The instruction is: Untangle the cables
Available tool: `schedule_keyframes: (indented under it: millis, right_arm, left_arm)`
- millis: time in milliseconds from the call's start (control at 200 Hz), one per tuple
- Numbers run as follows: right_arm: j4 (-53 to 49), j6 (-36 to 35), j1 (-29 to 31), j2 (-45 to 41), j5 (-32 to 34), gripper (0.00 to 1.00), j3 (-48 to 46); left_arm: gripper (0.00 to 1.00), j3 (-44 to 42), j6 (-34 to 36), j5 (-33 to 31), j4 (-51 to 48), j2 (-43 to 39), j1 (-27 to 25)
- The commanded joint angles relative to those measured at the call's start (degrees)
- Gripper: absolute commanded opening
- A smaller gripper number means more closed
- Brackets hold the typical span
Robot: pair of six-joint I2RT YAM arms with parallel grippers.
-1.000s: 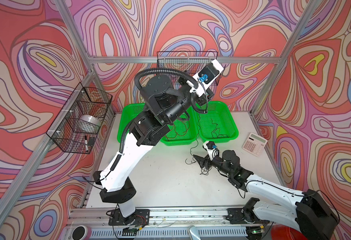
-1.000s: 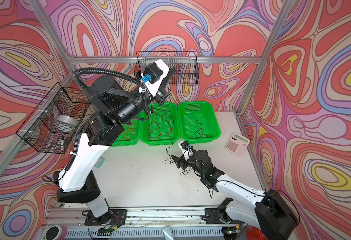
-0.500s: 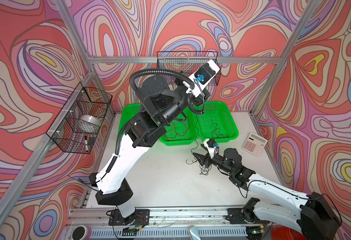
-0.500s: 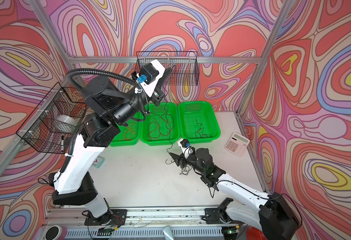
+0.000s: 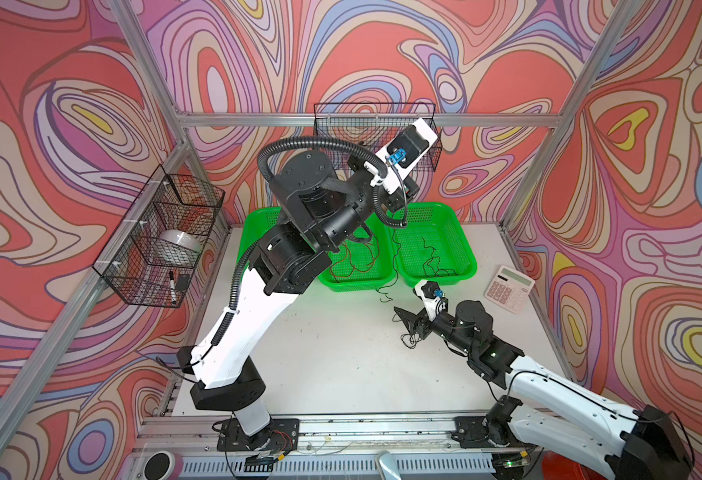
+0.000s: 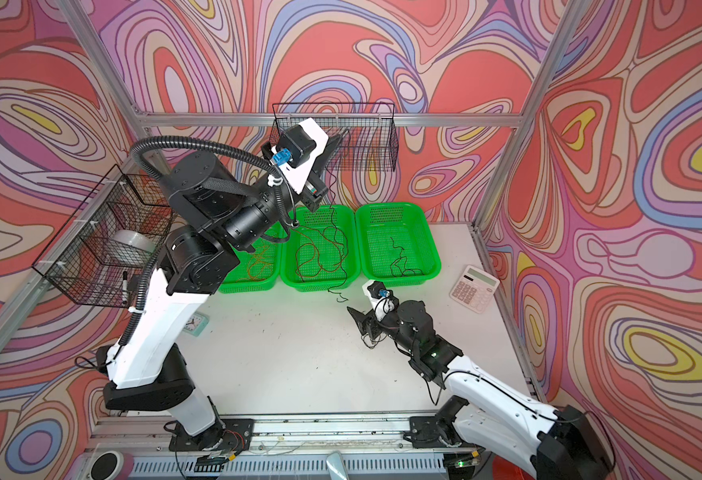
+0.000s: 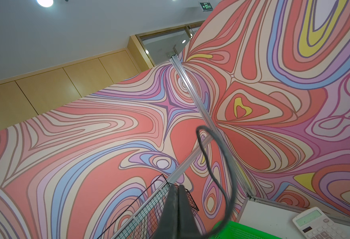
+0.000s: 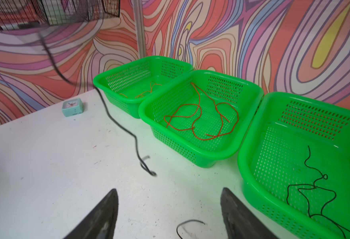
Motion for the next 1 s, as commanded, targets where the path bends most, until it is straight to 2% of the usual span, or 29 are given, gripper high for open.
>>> schedule_keyframes:
  millis: [0,85,210,315,421,516,666,776,996]
  right_arm:
    - [2.82,1.13,0.23,5.88,-0.61,0.76,1.70]
    - [7.79,2.76,0.23,9.08,-0.31,0.75,1.76]
    - [13.98,3.10,0.23,10.70,-7.68,0.74,1.92]
    - [12.97,3.03,0.24,10.01,-13.09,0.74,3.16]
    - [10.64,3.42,0.23,7.10,-15.13,0.75,3.77]
    - [8.51,3.02,0.23,4.08,-13.62,0.80,4.09]
    - [9.64,3.52,0.23,1.71,-6.90,0.91,4.96]
    - [11.11,5.52,0.23,1.71,-0.15,0.93,6.15]
    - [14.70,5.80,0.23,2.39,5.31,0.90,7.75]
  left_arm:
    - [0.00,-0.22,-0.58,0.79,0.62,-0.45,0.24]
    - [0.00,-0.25,-0.67,0.62,0.50,-0.62,0.20]
    - [0.00,-0.78,-0.49,0.06,-0.07,-1.07,0.25]
    - [0.00,-2.10,-0.49,-0.09,0.00,-1.56,0.25]
    - [0.00,-3.00,-0.58,-0.26,-0.07,-1.77,0.23]
    - [0.00,-4.09,-0.82,-0.30,-0.01,-1.86,0.26]
    - [0.00,-5.90,-2.09,0.38,0.41,-1.78,0.19]
    - [0.00,-6.44,-3.31,1.12,0.58,-1.61,0.26]
    - [0.00,-7.21,-5.07,2.19,0.40,-1.51,0.15]
